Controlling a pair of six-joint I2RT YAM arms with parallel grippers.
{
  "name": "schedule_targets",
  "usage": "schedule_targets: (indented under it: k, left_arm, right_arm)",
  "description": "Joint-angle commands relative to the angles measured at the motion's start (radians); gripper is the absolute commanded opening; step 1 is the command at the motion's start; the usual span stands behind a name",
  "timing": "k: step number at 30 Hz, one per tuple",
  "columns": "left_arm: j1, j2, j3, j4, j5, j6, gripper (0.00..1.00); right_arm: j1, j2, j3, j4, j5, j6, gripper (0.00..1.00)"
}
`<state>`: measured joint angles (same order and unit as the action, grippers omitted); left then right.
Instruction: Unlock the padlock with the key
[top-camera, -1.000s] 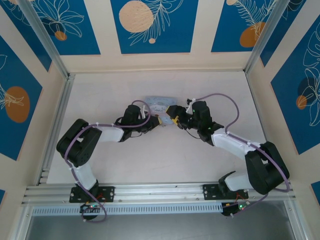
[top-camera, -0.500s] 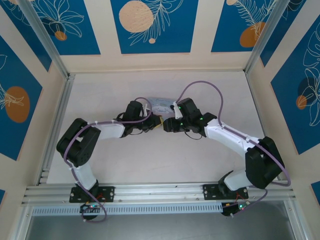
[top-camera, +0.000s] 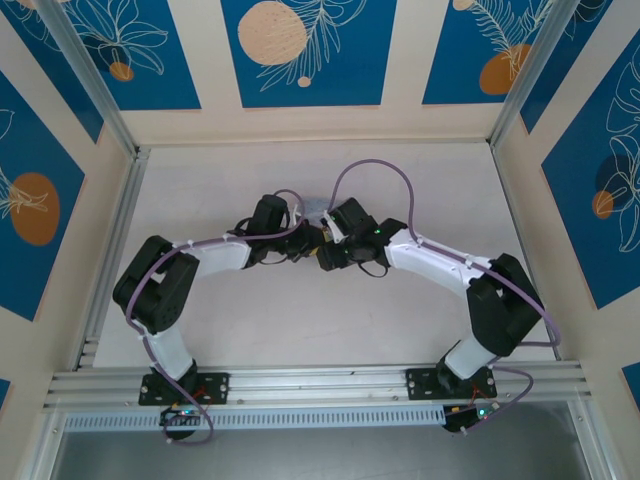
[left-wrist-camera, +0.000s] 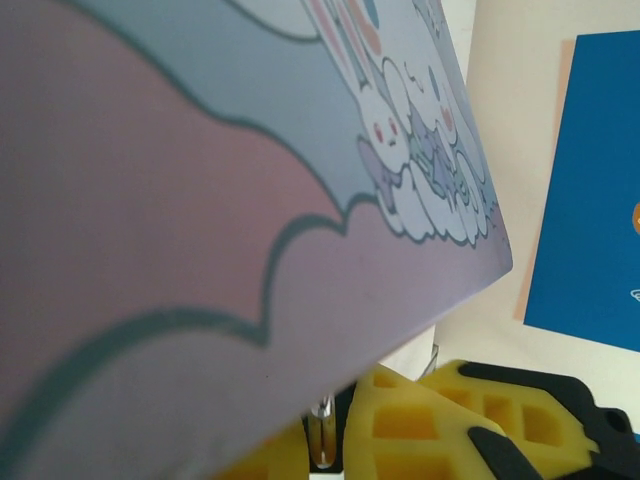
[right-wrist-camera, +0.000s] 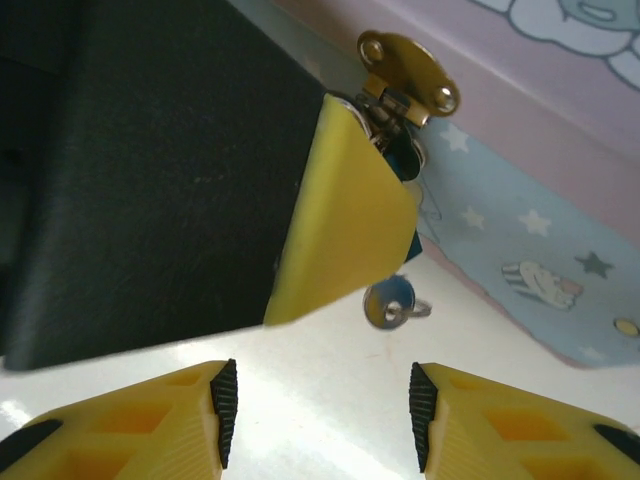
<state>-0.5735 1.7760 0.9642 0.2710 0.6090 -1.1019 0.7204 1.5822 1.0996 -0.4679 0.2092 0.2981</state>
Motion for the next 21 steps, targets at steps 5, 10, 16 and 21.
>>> schedule_targets:
  k: [5,10,16,21]
  left_arm:
    - [0.006,0.001,0.037,-0.013,0.061,-0.024,0.0]
    - [0.006,0.008,0.034,-0.006,0.065,-0.026,0.0]
    - [0.006,0.017,0.036,0.004,0.068,-0.03,0.0]
    - [0.005,0.023,0.041,0.004,0.071,-0.03,0.0]
  right_arm:
    - [0.029,0.069,0.067,-0.037,0.181,-0.063,0.48]
    - [0.03,0.09,0.091,-0.035,0.217,-0.067,0.44]
    - [0.03,0.118,0.126,-0.031,0.213,-0.076,0.37]
    - [0.028,0.137,0.148,-0.029,0.21,-0.075,0.26]
